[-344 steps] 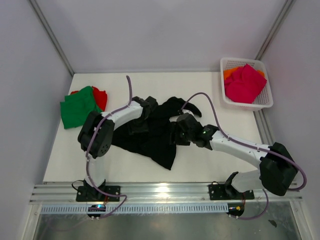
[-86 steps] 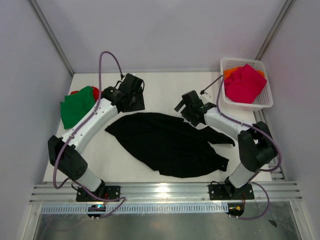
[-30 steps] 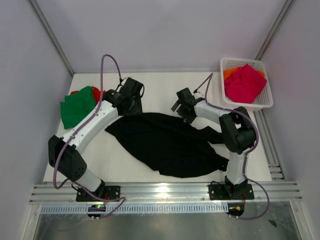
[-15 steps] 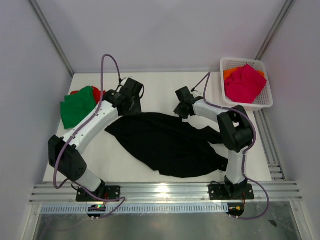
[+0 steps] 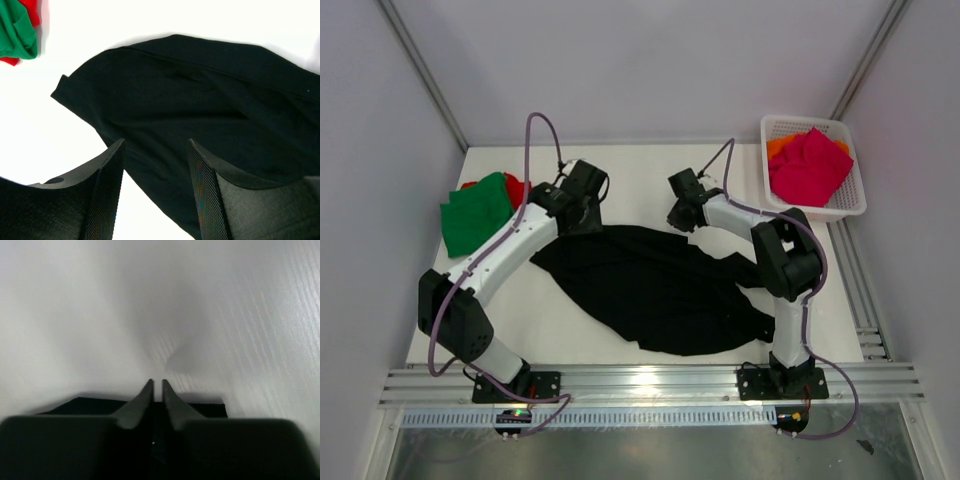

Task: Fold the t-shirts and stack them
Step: Flatten out the tshirt

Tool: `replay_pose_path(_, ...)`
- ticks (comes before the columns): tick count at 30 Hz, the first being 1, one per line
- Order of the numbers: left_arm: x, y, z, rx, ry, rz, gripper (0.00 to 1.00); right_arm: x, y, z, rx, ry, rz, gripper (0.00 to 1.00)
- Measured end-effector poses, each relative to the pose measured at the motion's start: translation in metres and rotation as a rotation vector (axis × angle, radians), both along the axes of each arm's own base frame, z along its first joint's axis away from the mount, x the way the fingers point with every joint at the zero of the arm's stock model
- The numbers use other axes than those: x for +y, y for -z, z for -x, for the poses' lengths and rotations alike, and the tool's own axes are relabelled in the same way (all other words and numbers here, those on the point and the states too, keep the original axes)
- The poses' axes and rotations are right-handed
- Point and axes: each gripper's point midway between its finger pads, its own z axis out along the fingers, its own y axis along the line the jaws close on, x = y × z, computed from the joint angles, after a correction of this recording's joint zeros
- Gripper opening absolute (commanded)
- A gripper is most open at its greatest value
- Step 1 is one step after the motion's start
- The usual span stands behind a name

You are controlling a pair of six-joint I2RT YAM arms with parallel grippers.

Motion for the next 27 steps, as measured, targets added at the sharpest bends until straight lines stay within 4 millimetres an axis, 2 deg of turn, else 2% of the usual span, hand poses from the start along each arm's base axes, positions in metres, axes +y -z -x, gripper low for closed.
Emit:
replay_pose_path(1,0.000,0.001,0.000,0.003,0.000,-0.001,0.55,0.001,-0.003,-0.002,-0.004,0.001,-0.002,0.56)
replay_pose_path(2,0.000,0.003,0.001,0.006,0.000,-0.003,0.55,0.000,-0.004,-0.003,-0.007,0.001,0.002,0.62)
replay_pose_path(4,0.000,0.005,0.002,0.013,0.002,-0.002,0.55,-0.002,-0.005,-0.002,-0.002,0.005,0.014,0.67)
replay_pose_path(10,-0.003,0.010,0.001,0.020,0.006,0.009,0.55,-0.014,0.004,0.018,0.054,0.036,0.034,0.67)
replay_pose_path(21,-0.007,0.015,0.003,0.032,0.003,0.033,0.55,-0.027,0.006,0.050,0.092,0.092,0.004,0.67)
replay_pose_path(27,-0.008,0.016,0.004,0.038,0.006,0.039,0.55,-0.027,0.006,0.052,0.090,0.092,0.002,0.66)
